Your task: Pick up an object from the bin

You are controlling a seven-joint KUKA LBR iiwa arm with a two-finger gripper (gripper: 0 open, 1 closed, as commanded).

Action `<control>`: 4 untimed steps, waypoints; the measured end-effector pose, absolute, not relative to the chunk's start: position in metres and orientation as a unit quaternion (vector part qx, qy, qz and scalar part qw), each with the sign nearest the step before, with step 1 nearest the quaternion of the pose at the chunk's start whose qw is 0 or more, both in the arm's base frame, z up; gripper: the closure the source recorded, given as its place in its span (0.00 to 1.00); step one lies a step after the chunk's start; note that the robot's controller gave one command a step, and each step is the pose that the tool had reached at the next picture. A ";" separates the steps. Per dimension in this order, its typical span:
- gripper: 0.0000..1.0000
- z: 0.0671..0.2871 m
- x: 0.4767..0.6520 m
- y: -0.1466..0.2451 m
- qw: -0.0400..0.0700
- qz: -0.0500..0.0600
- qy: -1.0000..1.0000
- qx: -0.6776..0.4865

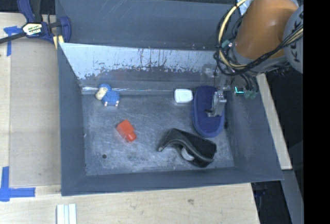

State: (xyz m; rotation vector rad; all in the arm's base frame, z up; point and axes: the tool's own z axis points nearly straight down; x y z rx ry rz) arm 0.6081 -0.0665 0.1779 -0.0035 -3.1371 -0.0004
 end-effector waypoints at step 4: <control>1.00 0.090 0.559 -0.088 0.000 0.000 -0.968 0.250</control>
Offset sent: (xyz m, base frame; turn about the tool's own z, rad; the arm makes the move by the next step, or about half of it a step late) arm -0.0411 0.0122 -0.1079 -0.2417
